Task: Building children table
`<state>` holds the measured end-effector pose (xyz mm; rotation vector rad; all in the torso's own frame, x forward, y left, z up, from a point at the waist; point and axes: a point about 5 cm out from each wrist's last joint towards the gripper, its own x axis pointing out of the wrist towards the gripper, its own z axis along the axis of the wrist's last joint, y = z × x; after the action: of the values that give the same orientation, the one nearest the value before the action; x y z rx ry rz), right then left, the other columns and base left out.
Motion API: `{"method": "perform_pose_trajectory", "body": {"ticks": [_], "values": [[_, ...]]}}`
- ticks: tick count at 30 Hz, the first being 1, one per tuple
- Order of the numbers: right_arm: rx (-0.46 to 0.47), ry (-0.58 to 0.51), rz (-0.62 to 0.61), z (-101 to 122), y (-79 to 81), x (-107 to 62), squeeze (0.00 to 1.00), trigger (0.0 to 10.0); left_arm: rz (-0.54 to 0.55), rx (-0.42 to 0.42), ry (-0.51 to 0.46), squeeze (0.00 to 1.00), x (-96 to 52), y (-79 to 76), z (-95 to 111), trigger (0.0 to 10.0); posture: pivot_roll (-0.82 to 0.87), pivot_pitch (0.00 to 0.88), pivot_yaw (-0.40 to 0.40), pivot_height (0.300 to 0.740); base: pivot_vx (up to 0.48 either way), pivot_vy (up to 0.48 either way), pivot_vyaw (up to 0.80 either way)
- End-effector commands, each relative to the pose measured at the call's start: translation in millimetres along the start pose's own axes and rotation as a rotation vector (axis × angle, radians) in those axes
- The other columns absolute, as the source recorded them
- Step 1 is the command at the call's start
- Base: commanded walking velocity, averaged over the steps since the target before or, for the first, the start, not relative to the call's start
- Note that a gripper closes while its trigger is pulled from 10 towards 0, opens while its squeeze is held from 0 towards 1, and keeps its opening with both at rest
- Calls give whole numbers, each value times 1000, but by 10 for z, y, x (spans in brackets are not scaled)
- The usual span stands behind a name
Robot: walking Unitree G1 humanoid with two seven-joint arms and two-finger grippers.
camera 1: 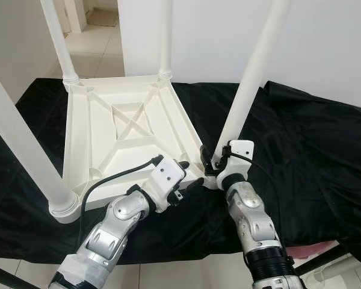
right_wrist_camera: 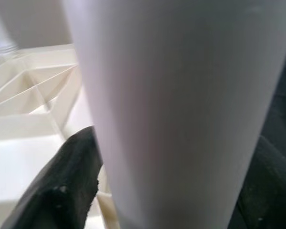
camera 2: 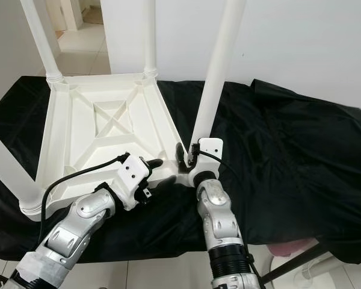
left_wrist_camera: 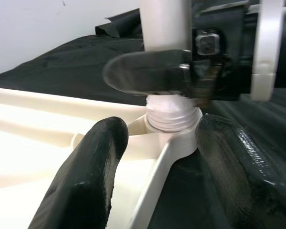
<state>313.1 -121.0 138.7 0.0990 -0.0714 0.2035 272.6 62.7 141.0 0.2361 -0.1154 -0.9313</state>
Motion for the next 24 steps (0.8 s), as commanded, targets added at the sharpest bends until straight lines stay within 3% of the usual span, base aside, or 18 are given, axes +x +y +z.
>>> {"method": "perform_pose_trajectory", "body": {"ticks": [1,5,10,24], "values": [[29,13,33,-11,-49,-33,0,10000,22,-10,1,0,-31,13,-20,10000,-27,0,-85,740,0,0,0],[5,12,56,-7,-86,-36,0,10000,14,-8,-1,0,-36,8,-20,10000,-26,0,-87,740,0,0,0],[-90,21,262,-5,-272,-53,0,10000,-34,-9,-20,0,-81,-39,2,10000,-12,0,-82,740,0,0,0],[-177,33,408,40,-381,48,0,10000,-34,-7,-9,0,-152,-55,16,10000,5,0,-71,740,0,0,0]]}}
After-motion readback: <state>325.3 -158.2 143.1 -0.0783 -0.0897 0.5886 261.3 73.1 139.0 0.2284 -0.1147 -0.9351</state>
